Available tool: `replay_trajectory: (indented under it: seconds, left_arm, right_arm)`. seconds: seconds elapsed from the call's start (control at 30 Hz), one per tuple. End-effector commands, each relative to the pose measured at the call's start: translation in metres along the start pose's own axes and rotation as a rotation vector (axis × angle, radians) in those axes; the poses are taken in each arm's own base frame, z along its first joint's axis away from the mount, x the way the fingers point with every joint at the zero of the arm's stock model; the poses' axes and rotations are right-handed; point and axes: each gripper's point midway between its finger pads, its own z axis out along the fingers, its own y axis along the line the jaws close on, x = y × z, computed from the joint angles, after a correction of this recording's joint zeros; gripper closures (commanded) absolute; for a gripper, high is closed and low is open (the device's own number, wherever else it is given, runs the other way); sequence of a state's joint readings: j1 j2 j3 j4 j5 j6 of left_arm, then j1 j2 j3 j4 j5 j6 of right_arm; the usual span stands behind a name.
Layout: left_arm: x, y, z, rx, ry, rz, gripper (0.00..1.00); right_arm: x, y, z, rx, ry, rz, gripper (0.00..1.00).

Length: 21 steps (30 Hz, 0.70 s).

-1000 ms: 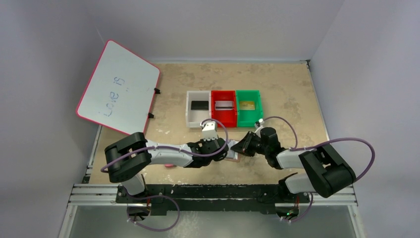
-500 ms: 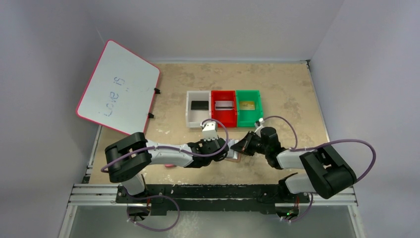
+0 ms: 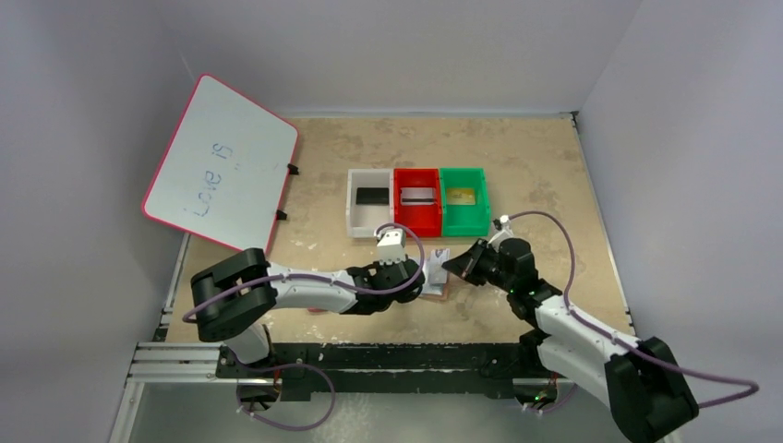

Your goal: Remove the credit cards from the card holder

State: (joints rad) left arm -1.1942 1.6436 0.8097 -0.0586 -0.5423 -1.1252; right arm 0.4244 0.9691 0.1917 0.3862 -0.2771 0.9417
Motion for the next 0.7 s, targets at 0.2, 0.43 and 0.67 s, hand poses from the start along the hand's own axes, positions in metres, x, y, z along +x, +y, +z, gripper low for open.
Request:
replay_trajectory:
  seconds: [0.2,0.43,0.67]
  left_arm:
    - [-0.025,-0.030,-0.030,0.108,-0.038,0.041,0.68]
    - [-0.066,-0.011,-0.056,0.009,-0.148,0.094,0.47]
    - [-0.123,0.045,-0.081,-0.183,-0.231,0.116,0.25]
  right_arm:
    - [-0.046,0.052,-0.028,-0.119,-0.175,-0.192,1.00]
    - [-0.058,0.082,-0.036,-0.236,-0.238,-0.321,1.00]
    - [-0.062,0.098,-0.035,-0.300,-0.247,-0.419,1.00]
